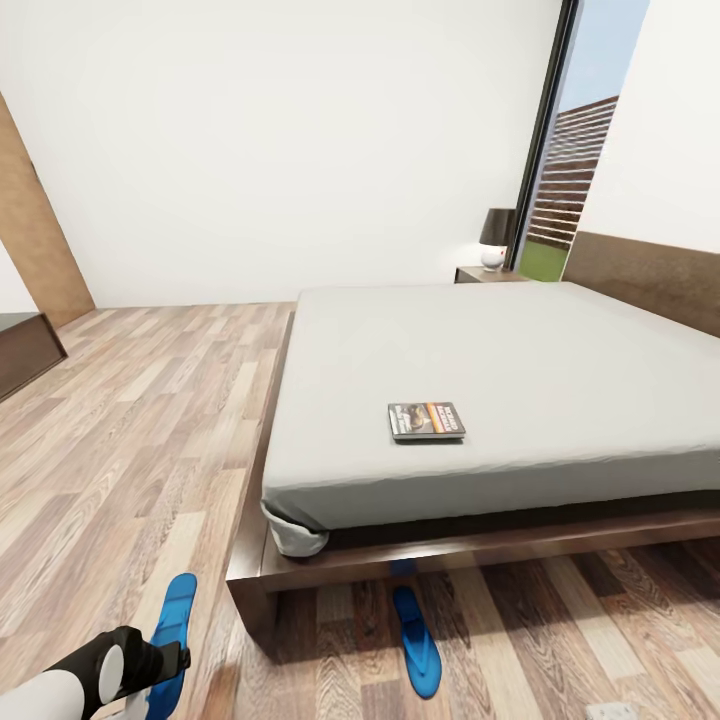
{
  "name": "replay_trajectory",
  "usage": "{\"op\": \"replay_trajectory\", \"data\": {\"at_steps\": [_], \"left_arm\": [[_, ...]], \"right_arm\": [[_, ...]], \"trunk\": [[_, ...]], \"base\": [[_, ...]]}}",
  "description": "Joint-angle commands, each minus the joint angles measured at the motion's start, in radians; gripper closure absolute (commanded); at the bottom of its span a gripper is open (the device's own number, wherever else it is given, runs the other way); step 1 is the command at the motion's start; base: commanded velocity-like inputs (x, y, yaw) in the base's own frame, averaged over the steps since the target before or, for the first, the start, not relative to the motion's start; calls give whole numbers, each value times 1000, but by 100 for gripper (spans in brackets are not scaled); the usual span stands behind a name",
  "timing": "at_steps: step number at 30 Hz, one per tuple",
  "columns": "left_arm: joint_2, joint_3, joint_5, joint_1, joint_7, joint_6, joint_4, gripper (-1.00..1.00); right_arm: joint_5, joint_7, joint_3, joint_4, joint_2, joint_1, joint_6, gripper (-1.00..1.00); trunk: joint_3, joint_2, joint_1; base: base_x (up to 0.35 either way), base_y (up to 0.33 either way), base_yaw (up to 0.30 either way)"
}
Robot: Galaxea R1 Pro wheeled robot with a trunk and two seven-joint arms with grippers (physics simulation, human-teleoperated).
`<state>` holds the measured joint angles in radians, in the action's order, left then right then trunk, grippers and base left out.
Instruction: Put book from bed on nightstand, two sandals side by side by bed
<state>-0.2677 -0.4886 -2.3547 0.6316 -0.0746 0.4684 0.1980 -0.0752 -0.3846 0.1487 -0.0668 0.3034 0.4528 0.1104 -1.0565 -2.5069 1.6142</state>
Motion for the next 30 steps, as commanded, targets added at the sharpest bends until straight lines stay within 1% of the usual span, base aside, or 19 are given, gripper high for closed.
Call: {"op": "replay_trajectory", "data": {"at_steps": [1,2,4,6,9,13,17,20,24,27,30], "left_arm": [[0,0,-1,0,-5,6,3,100],[-1,0,-1,0,-5,6,3,100],[0,-1,-1,0,-5,6,3,100],[1,-1,-1,0,-5,6,3,100],[2,-2,-1,0,-5,6,4,100],[2,-2,-1,0,-6,5,4,100],[4,-3,-1,0,-5,4,4,100],[5,-3,-1,0,-5,4,3,100],[5,-4,-1,0,-6,4,3,100],[5,-4,-1,0,-6,4,3,100],[4,-4,-1,0,-5,4,4,100]], "right_arm": [[-8,-23,-4,-3,3,0,5,-100],[-7,-50,-28,-4,8,-1,4,-100],[-7,-72,-51,-5,12,-2,2,-100],[-6,-79,-60,-6,13,-2,1,-100],[-4,-87,-67,-6,13,-4,-1,-100],[1,-91,-67,-7,15,-3,-5,-100],[4,-104,-65,-7,29,-4,-9,-100],[2,-163,-67,-7,47,-4,-9,-100],[1,-304,-71,-11,67,-1,-9,-100],[2,-397,-73,-28,75,0,-7,-100],[2,-449,-73,-60,77,1,-2,-100]], "trunk": [[-1,0,0],[-1,0,0],[-1,0,0],[-1,0,0],[-1,0,0],[-1,0,0],[-1,0,0],[-1,0,0],[-1,0,0],[-1,0,0],[-1,0,0]], "base": [[0,0,-8],[0,0,-5],[0,0,-3],[0,0,-2],[0,0,-1],[0,0,0],[0,0,0],[0,0,0],[0,0,0],[0,0,0],[0,0,0]]}}
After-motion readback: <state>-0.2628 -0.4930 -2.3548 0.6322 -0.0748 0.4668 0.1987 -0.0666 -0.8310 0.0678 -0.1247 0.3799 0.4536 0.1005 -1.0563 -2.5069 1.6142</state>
